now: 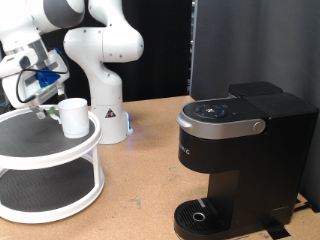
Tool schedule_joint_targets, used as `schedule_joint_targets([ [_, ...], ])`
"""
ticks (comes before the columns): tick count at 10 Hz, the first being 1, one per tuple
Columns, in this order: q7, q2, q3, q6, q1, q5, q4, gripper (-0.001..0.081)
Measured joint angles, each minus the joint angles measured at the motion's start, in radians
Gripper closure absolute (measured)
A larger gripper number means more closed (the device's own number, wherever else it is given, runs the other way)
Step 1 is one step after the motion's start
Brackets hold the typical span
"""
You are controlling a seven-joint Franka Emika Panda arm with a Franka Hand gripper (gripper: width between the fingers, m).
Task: Make a cup of coffee with the keurig machine
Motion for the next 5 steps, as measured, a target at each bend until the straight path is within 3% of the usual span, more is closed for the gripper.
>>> schedule_joint_targets([
  [5,0.0,-0.024,0.0,-0.057,-0.006,-0.004,-0.015,0.0],
])
